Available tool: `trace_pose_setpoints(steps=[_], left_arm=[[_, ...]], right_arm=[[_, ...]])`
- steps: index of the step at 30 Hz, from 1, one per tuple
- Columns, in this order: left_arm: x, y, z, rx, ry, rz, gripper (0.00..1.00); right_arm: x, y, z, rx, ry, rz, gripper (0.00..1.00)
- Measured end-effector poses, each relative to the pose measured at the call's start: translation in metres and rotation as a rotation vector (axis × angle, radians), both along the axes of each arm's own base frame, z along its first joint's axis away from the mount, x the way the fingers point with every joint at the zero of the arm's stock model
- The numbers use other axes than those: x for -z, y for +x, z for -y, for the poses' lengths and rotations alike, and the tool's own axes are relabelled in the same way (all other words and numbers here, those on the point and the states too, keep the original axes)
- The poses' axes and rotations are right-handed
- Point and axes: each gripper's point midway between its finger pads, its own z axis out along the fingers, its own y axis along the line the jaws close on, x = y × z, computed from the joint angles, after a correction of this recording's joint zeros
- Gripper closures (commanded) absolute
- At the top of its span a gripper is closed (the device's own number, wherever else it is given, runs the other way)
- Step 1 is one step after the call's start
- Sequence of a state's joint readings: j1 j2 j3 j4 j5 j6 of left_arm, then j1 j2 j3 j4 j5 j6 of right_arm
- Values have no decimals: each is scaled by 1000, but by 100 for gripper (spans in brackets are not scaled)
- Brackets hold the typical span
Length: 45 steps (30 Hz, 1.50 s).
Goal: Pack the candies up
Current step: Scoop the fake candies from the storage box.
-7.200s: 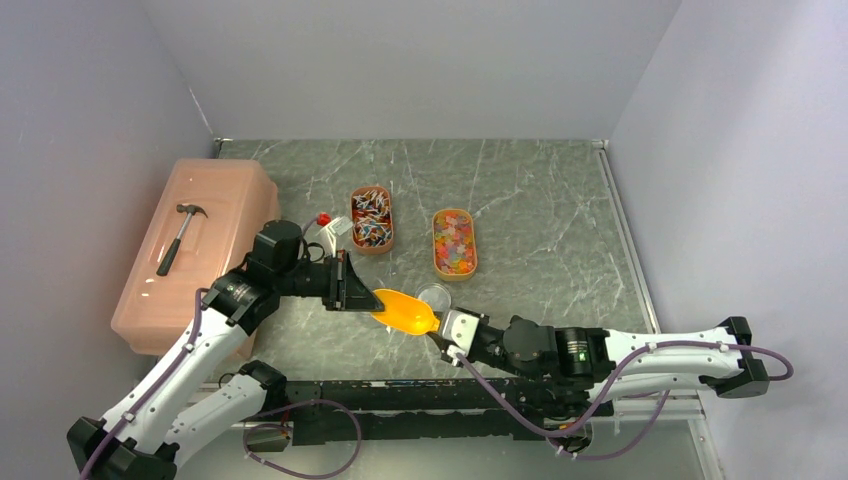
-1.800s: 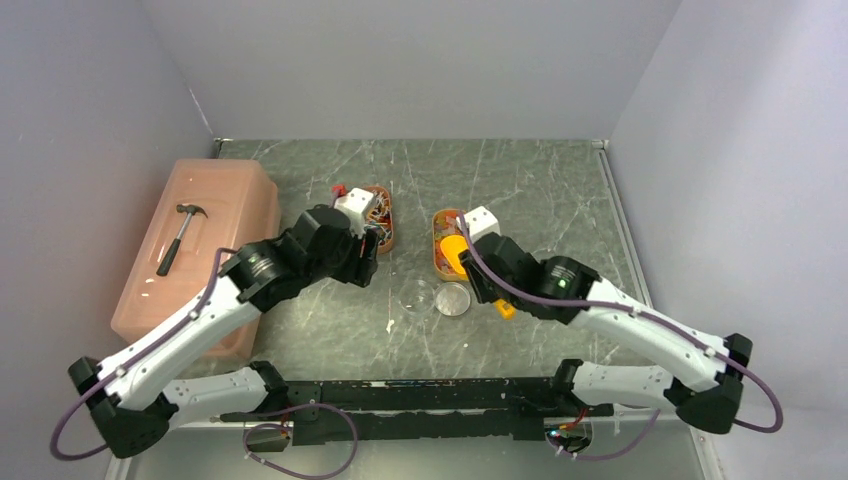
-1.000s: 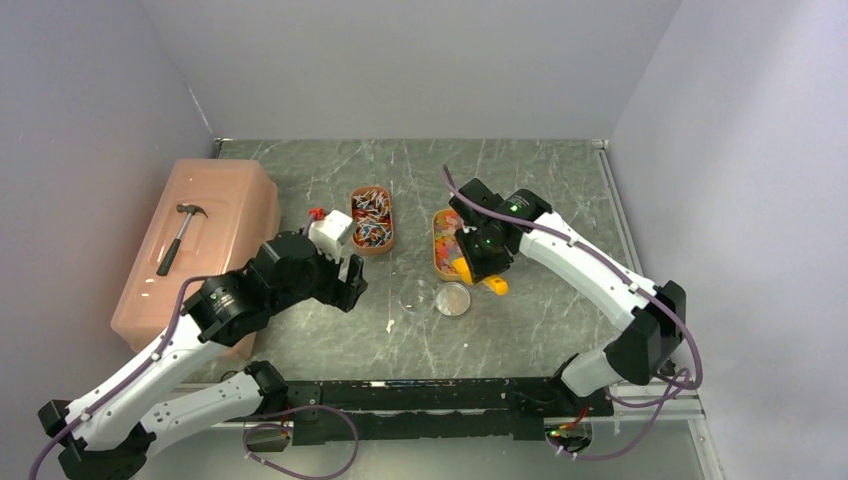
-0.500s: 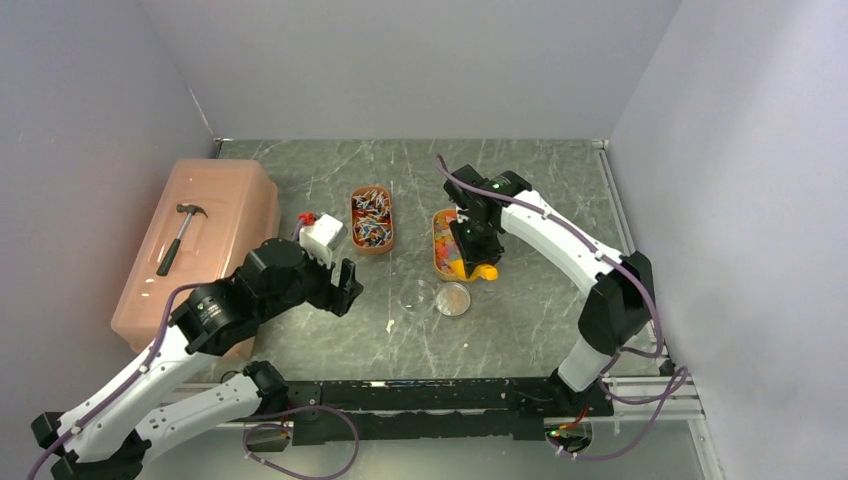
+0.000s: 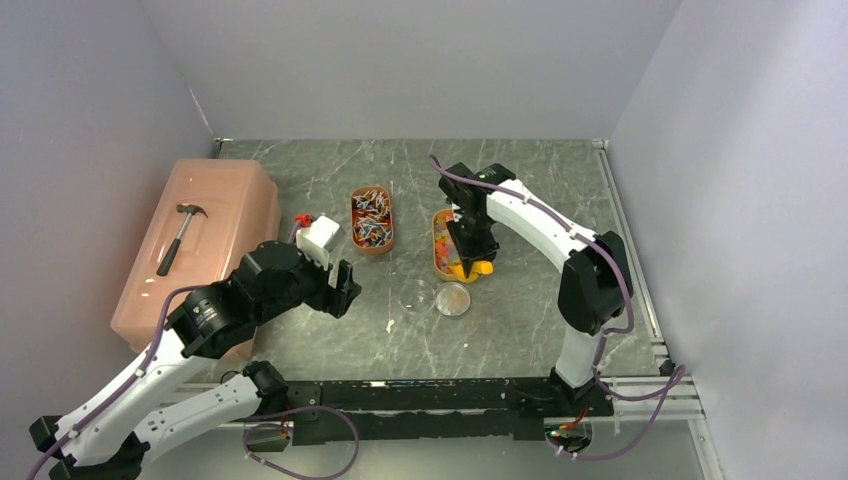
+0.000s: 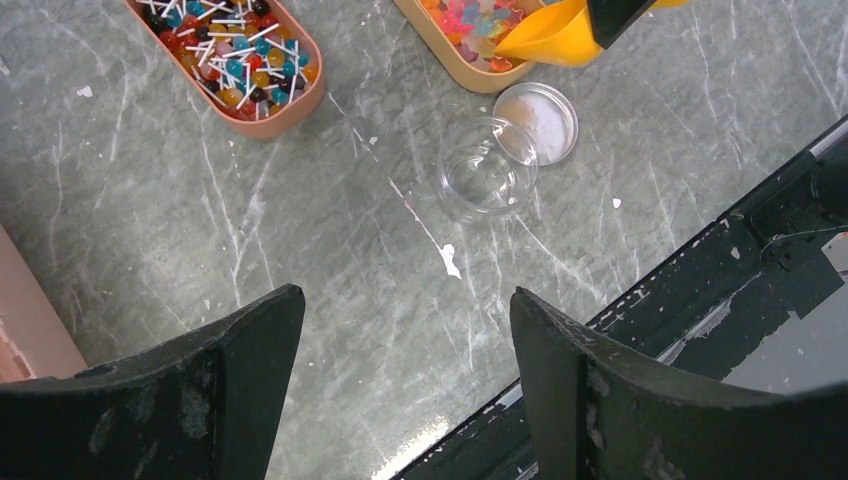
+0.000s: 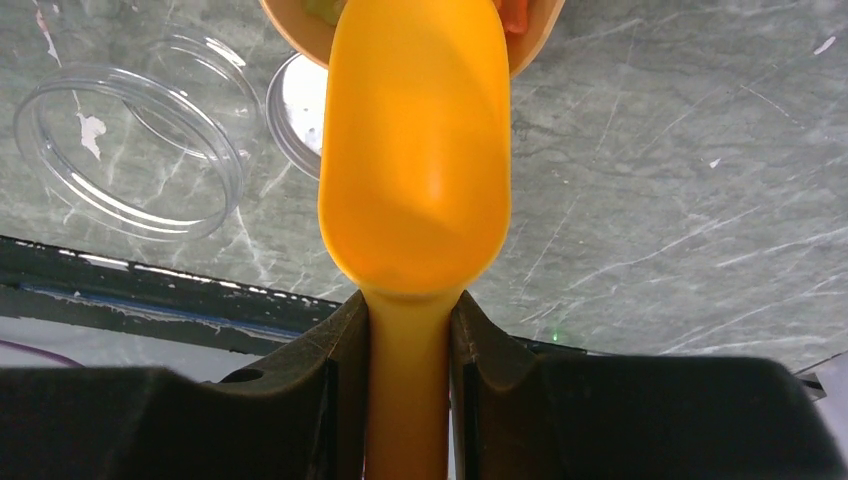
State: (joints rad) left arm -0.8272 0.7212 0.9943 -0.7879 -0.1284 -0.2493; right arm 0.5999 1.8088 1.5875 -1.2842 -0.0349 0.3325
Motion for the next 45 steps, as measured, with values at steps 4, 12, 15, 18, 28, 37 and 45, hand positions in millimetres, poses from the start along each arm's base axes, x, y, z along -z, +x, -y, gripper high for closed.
trace_pose_setpoints(steps=[4,12,15,18,28,37,45], left_arm=[[0,0,0,0,0,0,20],[0,-1,-1,-1,-1,2,20],[0,-1,-1,-1,-1,2,20],[0,-1,-1,-2,-1,2,20],[1,1,-2,-8,6,1,20],[3,3,-2,-17,17,-3,20],[3,4,-3,-23,20,0,20]], right_arm=[[6,5,0,9,-8,-14,100],[17,18,-1,26,-12,-40,100],[19,22,-3,30,-5,-47,100],[23,25,-5,32,-4,-57,100],[39,34,-13,32,17,-54,100],[56,36,-14,41,22,-38,100],[64,51,-17,57,26,27,100]])
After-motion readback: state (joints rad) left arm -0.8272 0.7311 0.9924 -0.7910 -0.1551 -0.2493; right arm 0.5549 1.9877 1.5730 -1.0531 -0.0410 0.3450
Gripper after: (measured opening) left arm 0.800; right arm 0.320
